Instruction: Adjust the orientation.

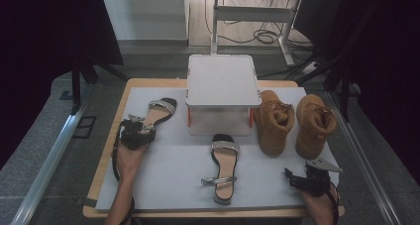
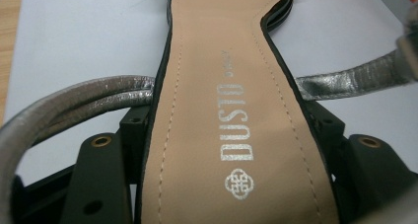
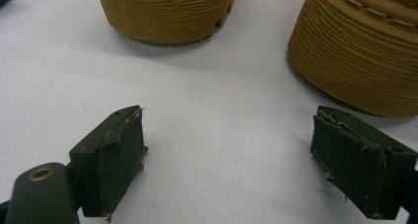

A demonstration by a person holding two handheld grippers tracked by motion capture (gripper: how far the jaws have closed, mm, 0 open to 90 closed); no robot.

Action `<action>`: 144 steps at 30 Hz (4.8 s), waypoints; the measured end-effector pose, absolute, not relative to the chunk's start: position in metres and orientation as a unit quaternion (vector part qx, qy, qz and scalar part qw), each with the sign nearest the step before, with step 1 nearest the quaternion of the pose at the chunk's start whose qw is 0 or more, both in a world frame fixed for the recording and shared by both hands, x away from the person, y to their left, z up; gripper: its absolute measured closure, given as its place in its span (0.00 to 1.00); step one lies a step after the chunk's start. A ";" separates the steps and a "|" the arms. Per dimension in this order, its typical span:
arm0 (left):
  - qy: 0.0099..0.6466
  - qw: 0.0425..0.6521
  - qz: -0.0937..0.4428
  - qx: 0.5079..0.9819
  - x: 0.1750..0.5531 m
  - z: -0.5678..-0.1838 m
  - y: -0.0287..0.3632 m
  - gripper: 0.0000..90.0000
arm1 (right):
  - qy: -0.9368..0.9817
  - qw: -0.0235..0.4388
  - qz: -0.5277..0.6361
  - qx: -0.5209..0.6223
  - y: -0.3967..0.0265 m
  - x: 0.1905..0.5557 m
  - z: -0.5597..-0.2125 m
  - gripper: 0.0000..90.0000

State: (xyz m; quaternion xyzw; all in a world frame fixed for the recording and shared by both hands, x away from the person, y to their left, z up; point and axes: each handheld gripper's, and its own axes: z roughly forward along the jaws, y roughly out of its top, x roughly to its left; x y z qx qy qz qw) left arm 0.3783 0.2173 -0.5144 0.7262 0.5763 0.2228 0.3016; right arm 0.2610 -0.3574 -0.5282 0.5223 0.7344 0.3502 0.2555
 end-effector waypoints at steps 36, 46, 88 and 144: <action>0.519 0.357 0.219 0.745 0.292 -0.484 0.214 0.43 | 0.734 0.255 0.350 0.523 -0.357 0.261 -0.528 0.14; 0.498 0.367 0.206 0.758 0.276 -0.479 0.201 0.43 | 0.734 0.255 0.350 0.523 -0.357 0.261 -0.528 0.14; 0.472 0.384 0.180 0.773 0.306 -0.482 0.117 0.43 | 0.734 0.255 0.350 0.523 -0.357 0.261 -0.528 0.14; 0.572 0.336 0.231 0.712 0.378 -0.498 0.037 0.43 | 0.734 0.254 0.351 0.523 -0.357 0.261 -0.528 0.14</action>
